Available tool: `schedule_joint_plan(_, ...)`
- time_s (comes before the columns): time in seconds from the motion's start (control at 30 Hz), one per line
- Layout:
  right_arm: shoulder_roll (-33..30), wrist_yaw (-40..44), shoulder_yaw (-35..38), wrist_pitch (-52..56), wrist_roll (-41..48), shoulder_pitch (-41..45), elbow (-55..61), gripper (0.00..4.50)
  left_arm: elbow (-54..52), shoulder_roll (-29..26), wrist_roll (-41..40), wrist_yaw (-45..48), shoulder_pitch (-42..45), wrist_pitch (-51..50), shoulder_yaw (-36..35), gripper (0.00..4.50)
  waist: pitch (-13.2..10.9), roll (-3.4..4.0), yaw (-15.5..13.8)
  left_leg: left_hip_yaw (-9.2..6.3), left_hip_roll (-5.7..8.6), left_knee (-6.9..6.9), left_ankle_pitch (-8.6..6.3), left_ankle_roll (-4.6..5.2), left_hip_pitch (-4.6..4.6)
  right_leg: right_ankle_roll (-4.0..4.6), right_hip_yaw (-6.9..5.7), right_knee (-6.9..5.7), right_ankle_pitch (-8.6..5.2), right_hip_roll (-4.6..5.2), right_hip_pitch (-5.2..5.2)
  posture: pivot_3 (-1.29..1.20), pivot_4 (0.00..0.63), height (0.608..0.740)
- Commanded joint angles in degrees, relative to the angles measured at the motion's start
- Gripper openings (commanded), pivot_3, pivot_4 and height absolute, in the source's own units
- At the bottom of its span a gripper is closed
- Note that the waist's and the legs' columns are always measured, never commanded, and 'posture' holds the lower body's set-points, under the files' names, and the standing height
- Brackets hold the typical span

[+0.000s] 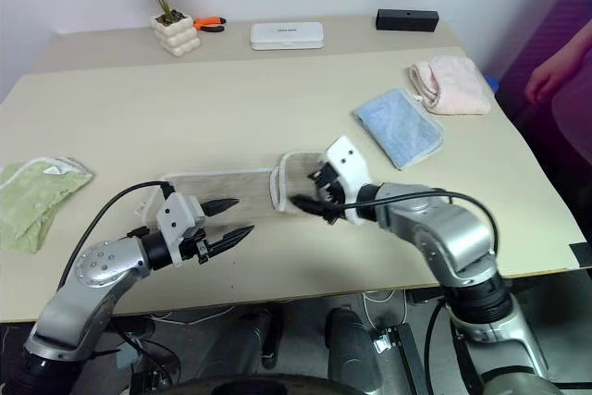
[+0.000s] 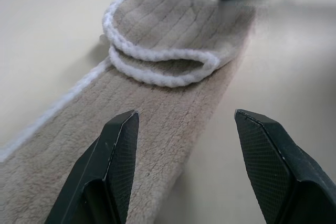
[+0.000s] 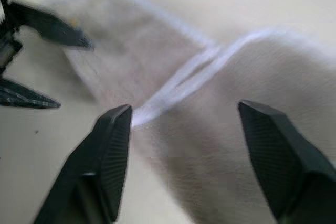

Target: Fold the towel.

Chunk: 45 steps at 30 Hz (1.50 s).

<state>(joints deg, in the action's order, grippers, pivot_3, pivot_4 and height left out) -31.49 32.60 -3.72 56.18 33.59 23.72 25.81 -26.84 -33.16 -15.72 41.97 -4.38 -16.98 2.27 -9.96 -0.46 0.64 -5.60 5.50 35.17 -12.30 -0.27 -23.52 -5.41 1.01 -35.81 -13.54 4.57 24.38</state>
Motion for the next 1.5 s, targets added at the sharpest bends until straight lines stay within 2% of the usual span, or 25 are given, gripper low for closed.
schedule_joint_plan(0.03,-0.29,1.15,1.4,-3.68,-1.13,2.44,-2.45,1.86,-0.75,0.15,-1.16,-0.66,-0.36,0.39,-2.13,2.97,0.0,0.0,0.11,0.0,0.0,0.0,0.0,0.0,0.0,0.0,0.0,0.0,0.0,0.0,0.0,0.0,0.15,0.74)
schedule_joint_plan(0.13,0.92,1.22,-3.66,-10.09,-7.72,3.69,-9.43,0.32,-1.73,1.2,-2.52,-2.04,-0.76,-0.85,-3.41,2.97,0.0,0.0,0.03,0.0,0.0,0.0,0.0,0.0,0.0,0.0,0.0,-0.01,0.0,0.0,0.01,0.0,0.15,0.74)
schedule_joint_plan(0.17,1.29,1.78,-6.24,-12.98,-10.32,3.97,-11.61,0.02,-1.96,1.43,-2.84,-2.43,-1.01,-1.18,-3.77,2.97,0.0,-0.01,0.0,0.01,0.0,0.0,0.0,0.0,0.01,0.0,0.0,-0.01,0.0,0.0,0.0,0.0,0.15,0.74)
schedule_joint_plan(0.3,4.27,4.53,-14.04,-20.8,-16.84,4.22,-18.92,0.02,-2.62,2.02,-3.19,-3.63,-2.72,-1.4,-4.65,2.97,0.0,-0.01,0.12,0.03,0.0,-0.01,0.0,0.0,0.01,-0.13,0.02,-0.01,0.08,-0.01,0.03,0.0,0.15,0.74)
schedule_joint_plan(0.4,5.9,5.17,-17.08,-22.97,-20.14,4.09,-22.73,0.02,-2.91,2.33,-3.27,-4.57,-4.81,-0.81,-5.87,2.97,-0.01,0.0,0.05,0.04,0.0,0.0,0.01,-0.01,0.01,-0.13,0.04,-0.06,0.08,-0.01,0.04,0.0,0.15,0.74)
schedule_joint_plan(0.5,6.37,5.44,-17.24,-24.25,-21.93,4.09,-23.59,0.02,-3.8,3.03,-3.68,-5.66,-8.18,-0.07,-7.8,2.97,0.02,-0.05,0.05,0.05,0.0,0.01,0.0,-0.01,0.01,-0.12,0.06,-0.05,0.08,-0.01,0.04,0.0,0.15,0.74)
schedule_joint_plan(0.6,6.09,6.75,-13.56,-25.73,-20.42,5.38,-21.33,0.02,-6.31,5.41,-6.11,-7.86,-12.96,-0.79,-11.03,2.97,0.02,-0.05,0.05,0.05,0.0,0.01,0.0,-0.02,0.04,-0.02,0.06,-0.07,0.03,-0.01,0.02,0.0,0.15,0.74)
schedule_joint_plan(0.67,4.96,8.57,-11.63,-27.82,-19.93,6.91,-19.53,0.51,-8.48,8.34,-10.37,-10.24,-16.5,-2.83,-14.02,2.97,0.01,-0.04,0.07,0.06,0.0,0.01,-0.01,-0.02,0.04,0.02,0.09,-0.05,0.0,0.0,0.02,0.0,0.15,0.74)
schedule_joint_plan(0.7,4.16,9.86,-11.31,-29.52,-20.31,7.54,-18.77,0.75,-9.51,10.0,-12.9,-11.58,-18.07,-4.0,-15.45,3.21,0.01,-0.04,0.02,0.09,0.0,0.0,-0.01,0.0,0.03,0.01,0.11,-0.03,0.0,0.0,0.03,0.0,0.15,0.74)
schedule_joint_plan(0.77,2.54,13.08,-11.18,-32.78,-20.89,8.87,-17.44,1.69,-11.18,13.68,-19.73,-14.98,-21.7,-7.44,-18.51,3.83,0.0,-0.04,-0.01,0.09,0.0,0.02,-0.02,0.01,0.03,0.01,0.1,-0.03,0.0,0.0,0.03,0.0,0.15,0.74)
schedule_joint_plan(0.8,1.86,14.72,-11.37,-34.18,-20.98,9.57,-16.81,2.2,-12.08,15.02,-22.93,-16.23,-23.74,-9.11,-19.57,4.28,0.01,-0.06,0.02,0.09,0.0,0.03,-0.02,0.0,0.03,0.01,0.09,-0.03,0.0,0.0,0.01,0.0,0.15,0.74)
schedule_joint_plan(0.83,1.32,16.16,-11.6,-35.24,-20.99,10.13,-16.28,2.61,-12.98,16.02,-25.67,-17.21,-25.58,-10.56,-20.25,4.5,0.0,-0.08,0.07,0.08,-0.01,0.03,-0.02,0.01,0.03,0.01,0.07,-0.02,-0.01,0.0,0.0,0.0,0.15,0.74)
schedule_joint_plan(0.93,1.22,18.77,-12.64,-38.45,-21.74,11.09,-15.78,4.13,-13.62,18.97,-33.52,-23.67,-27.79,-14.78,-22.45,4.5,0.01,-0.11,0.44,0.16,-0.02,0.03,-0.06,0.06,0.04,0.03,0.08,0.05,-0.02,0.02,-0.01,0.0,0.15,0.74)
schedule_joint_plan(0.97,1.47,19.34,-12.79,-39.05,-21.82,11.13,-15.67,4.48,-13.25,19.89,-35.92,-26.27,-27.61,-15.74,-23.33,4.5,0.01,-0.11,0.61,0.33,-0.04,0.03,-0.11,0.15,0.05,0.03,0.08,0.15,-0.02,0.11,-0.02,0.0,0.15,0.74)
schedule_joint_plan(1.13,2.23,21.75,-14.65,-41.83,-22.57,9.71,-14.39,4.48,-9.69,23.31,-51.32,-39.98,-24.2,-18.9,-26.8,4.5,0.02,-0.14,0.23,1.02,0.01,0.26,-0.53,0.72,0.08,-0.43,0.14,0.59,0.26,0.45,-0.04,0.0,0.15,0.74)
schedule_joint_plan(1.2,2.75,21.87,-15.45,-42.37,-23.08,9.14,-13.72,4.48,-7.59,24.9,-57.37,-47.65,-20.06,-18.88,-26.9,4.5,0.04,-0.1,-0.04,1.0,-0.01,0.6,-0.82,0.68,0.07,-0.53,0.12,0.55,0.32,0.41,-0.11,0.0,0.15,0.74)
schedule_joint_plan(1.4,3.68,21.39,-16.07,-42.81,-24.61,8.43,-12.82,4.48,-3.9,25.92,-65.39,-59.57,-13.22,-16.36,-27.4,4.5,0.05,-0.11,-0.58,0.85,-0.07,1.01,-0.89,0.53,0.18,-0.37,0.07,0.43,0.29,0.3,-0.47,0.0,0.15,0.74)
schedule_joint_plan(1.5,3.4,21.33,-16.24,-43.17,-25.56,7.71,-12.2,4.5,-2.61,25.09,-66.68,-61.66,-10.83,-15.54,-27.37,3.74,0.06,-0.12,-1.22,0.84,-0.14,1.0,-0.93,0.46,0.33,-0.35,0.06,0.46,0.27,0.2,-0.66,0.0,0.15,0.74)
